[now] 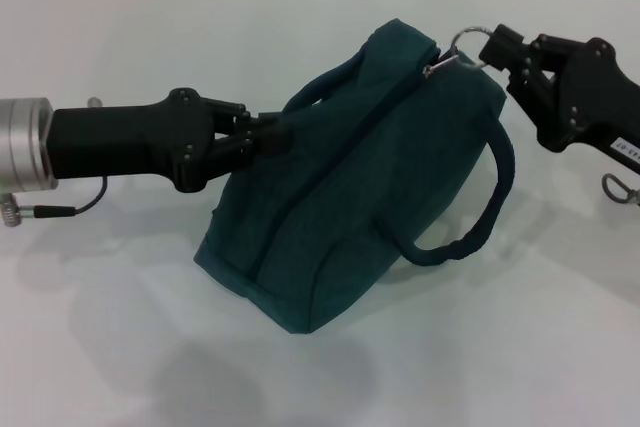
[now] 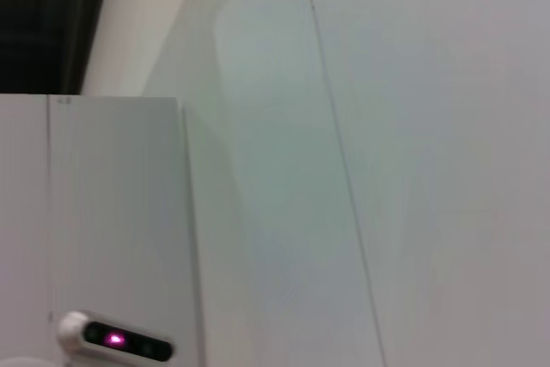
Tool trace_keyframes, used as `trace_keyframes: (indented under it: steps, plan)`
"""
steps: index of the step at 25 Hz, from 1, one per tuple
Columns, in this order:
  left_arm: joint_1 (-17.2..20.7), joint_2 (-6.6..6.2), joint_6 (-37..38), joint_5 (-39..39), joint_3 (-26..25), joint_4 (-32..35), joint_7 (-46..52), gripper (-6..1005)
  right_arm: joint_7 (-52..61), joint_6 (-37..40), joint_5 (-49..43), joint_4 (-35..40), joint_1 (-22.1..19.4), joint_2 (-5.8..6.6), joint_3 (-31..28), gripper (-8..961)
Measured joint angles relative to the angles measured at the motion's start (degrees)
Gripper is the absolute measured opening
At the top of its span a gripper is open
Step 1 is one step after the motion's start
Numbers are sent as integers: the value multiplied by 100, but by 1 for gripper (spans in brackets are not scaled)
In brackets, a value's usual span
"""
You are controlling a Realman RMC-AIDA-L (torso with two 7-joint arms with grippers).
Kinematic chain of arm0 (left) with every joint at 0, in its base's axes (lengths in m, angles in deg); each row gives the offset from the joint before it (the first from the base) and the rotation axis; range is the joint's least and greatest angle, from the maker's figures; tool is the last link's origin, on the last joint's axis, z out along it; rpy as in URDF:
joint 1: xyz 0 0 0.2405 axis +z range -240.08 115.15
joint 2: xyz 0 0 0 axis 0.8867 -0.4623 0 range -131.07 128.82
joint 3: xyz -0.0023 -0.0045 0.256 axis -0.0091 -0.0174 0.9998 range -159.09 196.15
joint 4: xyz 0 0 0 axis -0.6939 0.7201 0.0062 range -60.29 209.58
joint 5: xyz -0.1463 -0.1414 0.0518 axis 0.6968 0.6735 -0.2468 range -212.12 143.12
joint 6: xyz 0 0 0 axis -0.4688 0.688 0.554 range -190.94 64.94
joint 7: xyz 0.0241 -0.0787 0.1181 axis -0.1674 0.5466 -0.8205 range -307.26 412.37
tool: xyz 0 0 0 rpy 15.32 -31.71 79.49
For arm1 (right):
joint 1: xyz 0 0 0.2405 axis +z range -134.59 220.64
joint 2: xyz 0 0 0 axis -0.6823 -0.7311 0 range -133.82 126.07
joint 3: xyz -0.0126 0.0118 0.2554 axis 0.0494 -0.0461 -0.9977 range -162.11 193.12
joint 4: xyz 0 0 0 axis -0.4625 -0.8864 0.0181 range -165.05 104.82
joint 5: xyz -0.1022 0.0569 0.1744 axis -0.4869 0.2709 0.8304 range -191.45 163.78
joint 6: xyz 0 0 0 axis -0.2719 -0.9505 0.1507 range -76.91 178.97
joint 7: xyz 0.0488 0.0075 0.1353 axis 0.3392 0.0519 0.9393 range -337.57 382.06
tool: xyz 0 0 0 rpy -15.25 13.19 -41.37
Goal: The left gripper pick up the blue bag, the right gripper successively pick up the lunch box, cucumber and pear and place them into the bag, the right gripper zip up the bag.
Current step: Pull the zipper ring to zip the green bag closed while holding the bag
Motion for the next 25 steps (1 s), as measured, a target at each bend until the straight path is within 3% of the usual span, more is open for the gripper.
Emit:
trace_keyframes:
  steps: [10, 25]
  plan:
    - [73, -4, 218, -145, 8, 59, -400, 67, -28, -545, 6, 1, 96, 10, -59, 14]
    - [175, -48, 443, -279, 150, 58, -772, 62, -230, -1004, 133, -12, 160, 20, -79, 13]
